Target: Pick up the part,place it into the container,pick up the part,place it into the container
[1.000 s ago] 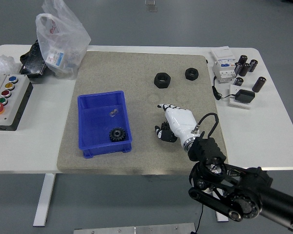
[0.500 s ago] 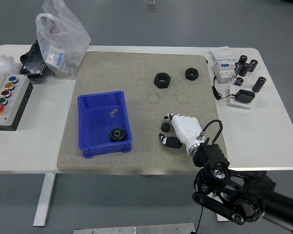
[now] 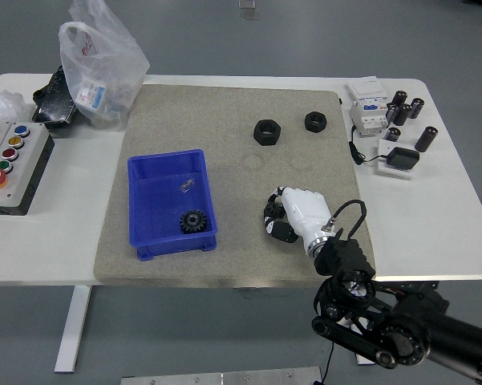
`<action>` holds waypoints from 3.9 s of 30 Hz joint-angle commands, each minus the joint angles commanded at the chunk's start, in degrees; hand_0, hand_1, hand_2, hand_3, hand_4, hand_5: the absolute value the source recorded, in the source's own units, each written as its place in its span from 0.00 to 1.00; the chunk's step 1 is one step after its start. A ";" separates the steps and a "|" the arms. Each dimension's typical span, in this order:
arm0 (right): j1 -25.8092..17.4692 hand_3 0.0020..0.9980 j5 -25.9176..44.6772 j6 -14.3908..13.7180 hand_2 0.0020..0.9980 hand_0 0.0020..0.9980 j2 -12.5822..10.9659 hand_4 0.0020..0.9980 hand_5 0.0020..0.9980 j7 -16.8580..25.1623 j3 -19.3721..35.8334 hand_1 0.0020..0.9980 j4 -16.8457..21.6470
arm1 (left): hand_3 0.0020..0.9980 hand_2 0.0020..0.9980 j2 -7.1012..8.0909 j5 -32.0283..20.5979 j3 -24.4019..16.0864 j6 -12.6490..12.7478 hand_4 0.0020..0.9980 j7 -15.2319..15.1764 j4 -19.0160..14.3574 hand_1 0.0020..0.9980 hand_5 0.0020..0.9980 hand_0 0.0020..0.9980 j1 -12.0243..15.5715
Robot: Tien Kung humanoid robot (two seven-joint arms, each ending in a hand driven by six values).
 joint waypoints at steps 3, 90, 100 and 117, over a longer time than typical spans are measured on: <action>0.06 0.62 -0.26 -0.30 0.32 0.39 -0.04 0.57 0.11 0.00 -0.02 0.57 0.11 | 0.60 0.48 0.01 -0.03 -0.01 0.03 0.51 0.01 0.00 0.47 0.56 0.60 0.01; 9.28 0.57 -5.22 6.91 0.37 0.27 2.31 0.42 0.00 0.00 -3.06 0.46 3.95 | 0.60 0.48 -0.14 -0.39 0.56 -0.16 0.49 0.08 0.00 0.47 0.57 0.60 -0.13; 16.60 0.56 1.91 -1.30 0.36 0.27 9.73 0.41 0.01 0.00 -13.04 0.47 2.77 | 0.60 0.48 -0.02 -0.88 1.18 -0.26 0.49 0.38 0.00 0.47 0.58 0.60 -0.30; 17.50 0.89 2.62 3.28 0.73 0.28 10.55 0.60 0.18 0.00 -13.74 0.60 1.74 | 0.60 0.48 0.07 -0.50 1.02 -0.39 0.49 0.48 0.00 0.47 0.59 0.60 -0.48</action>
